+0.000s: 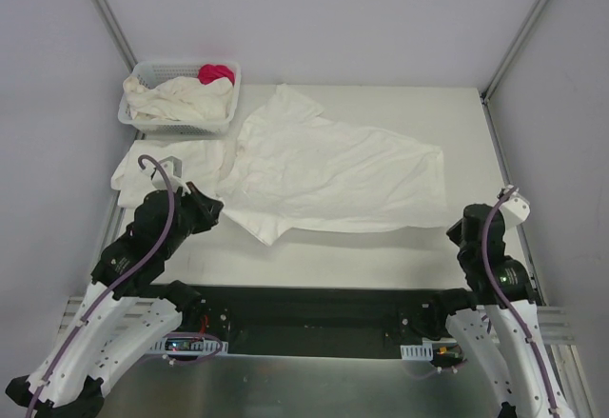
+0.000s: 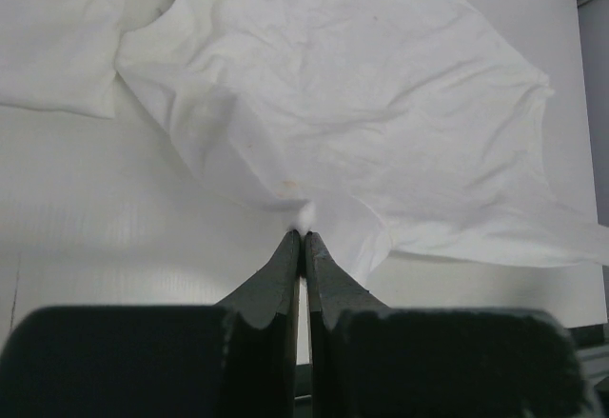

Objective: Fold and stack the t-shirts
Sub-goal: Fold the flattened tshirt in 1/3 of the way

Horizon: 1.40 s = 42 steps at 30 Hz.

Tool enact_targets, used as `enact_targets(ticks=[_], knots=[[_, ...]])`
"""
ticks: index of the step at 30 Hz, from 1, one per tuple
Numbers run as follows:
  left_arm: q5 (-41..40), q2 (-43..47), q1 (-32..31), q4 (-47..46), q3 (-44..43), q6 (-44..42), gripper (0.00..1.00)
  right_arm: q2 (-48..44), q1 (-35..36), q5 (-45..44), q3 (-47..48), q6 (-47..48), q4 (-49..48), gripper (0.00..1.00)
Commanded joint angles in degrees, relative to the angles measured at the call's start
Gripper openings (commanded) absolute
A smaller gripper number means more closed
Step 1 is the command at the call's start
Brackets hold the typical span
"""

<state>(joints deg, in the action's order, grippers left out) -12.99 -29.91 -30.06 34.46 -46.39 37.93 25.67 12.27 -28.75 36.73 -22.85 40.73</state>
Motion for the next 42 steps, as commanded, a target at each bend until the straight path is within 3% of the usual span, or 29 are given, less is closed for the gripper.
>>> enact_targets(ticks=[1, 8, 14, 28, 42], knots=[[2.80, 0.73, -0.52, 4.04, -3.00, 0.65, 0.00, -1.50, 0.03, -10.17, 4.40, 1.93, 3.65, 0.01], [1.04, 1.43, -0.52, 6.76, -7.65, -0.93, 0.00, -2.91, -0.23, -13.52, 7.48, 3.60, 4.36, 0.01], [-0.01, 0.91, -0.52, 6.76, -9.86, -2.51, 0.00, -3.00, -0.23, -11.15, 6.69, 2.64, 4.44, 0.01], [-0.89, -3.66, -0.52, 4.93, -8.63, -2.69, 0.00, -0.36, -0.23, -4.21, 2.74, -1.05, 3.57, 0.01], [-2.39, -8.40, -0.52, 0.97, -7.22, -3.30, 0.00, 5.70, -0.23, -7.46, 2.73, 1.58, -0.30, 0.01]])
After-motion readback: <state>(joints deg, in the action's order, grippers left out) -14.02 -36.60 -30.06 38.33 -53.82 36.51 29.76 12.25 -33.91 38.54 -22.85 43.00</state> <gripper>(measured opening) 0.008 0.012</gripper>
